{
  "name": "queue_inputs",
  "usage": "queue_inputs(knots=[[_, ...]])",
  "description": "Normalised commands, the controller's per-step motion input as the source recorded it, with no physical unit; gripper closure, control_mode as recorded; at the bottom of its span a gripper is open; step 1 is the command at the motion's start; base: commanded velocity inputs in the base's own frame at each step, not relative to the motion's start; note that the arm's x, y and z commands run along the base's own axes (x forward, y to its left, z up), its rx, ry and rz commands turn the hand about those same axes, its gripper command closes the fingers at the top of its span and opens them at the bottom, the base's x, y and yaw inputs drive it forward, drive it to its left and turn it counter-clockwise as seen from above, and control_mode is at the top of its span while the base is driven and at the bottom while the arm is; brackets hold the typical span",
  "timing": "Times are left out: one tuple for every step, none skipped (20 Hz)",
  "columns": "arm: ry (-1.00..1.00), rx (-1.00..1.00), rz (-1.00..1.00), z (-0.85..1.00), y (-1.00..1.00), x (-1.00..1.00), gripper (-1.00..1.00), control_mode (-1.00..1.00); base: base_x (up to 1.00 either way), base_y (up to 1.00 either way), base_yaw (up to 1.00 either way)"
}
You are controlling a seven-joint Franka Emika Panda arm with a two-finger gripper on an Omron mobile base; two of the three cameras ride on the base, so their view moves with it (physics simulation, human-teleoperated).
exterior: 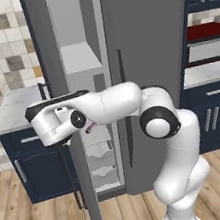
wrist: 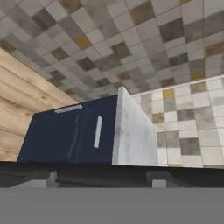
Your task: Pick up the frozen chicken drumstick from the freezer, place it on any shelf in the fridge, and close the fridge and freezer doors when done.
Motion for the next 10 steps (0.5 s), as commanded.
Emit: queue_inputs(knots=[[0.0, 0.0, -0.46, 0.0, -0.26, -0.04, -1.0, -1.0, 0.0, 0.0, 0.0], [0.0, 0.0, -0.47, 0.0, -0.2, 0.0, -1.0, -1.0, 0.0, 0.0, 0.0], [0.0, 0.0, -0.47, 0.0, -0.21, 0.0, -1.0, -1.0, 0.0, 0.0, 0.0], [0.0, 0.0, -0.47, 0.0, -0.22, 0.0, -1.0, -1.0, 0.0, 0.0, 0.0], [0.0, 0.0, -0.48, 0.0, -0.22, 0.0, -1.0, -1.0, 0.0, 0.0, 0.0], [0.0, 0.0, -0.49, 0.0, -0.19, 0.0, -1.0, -1.0, 0.0, 0.0, 0.0], [0.0, 0.0, -0.49, 0.0, -0.19, 0.0, -1.0, -1.0, 0.0, 0.0, 0.0], [0.0, 0.0, -0.49, 0.0, -0.21, 0.0, -1.0, -1.0, 0.0, 0.0, 0.0], [0.0, 0.0, -0.49, 0.0, -0.17, 0.0, -1.0, -1.0, 0.0, 0.0, 0.0], [0.0, 0.0, -0.48, 0.0, -0.19, 0.0, -1.0, -1.0, 0.0, 0.0, 0.0]])
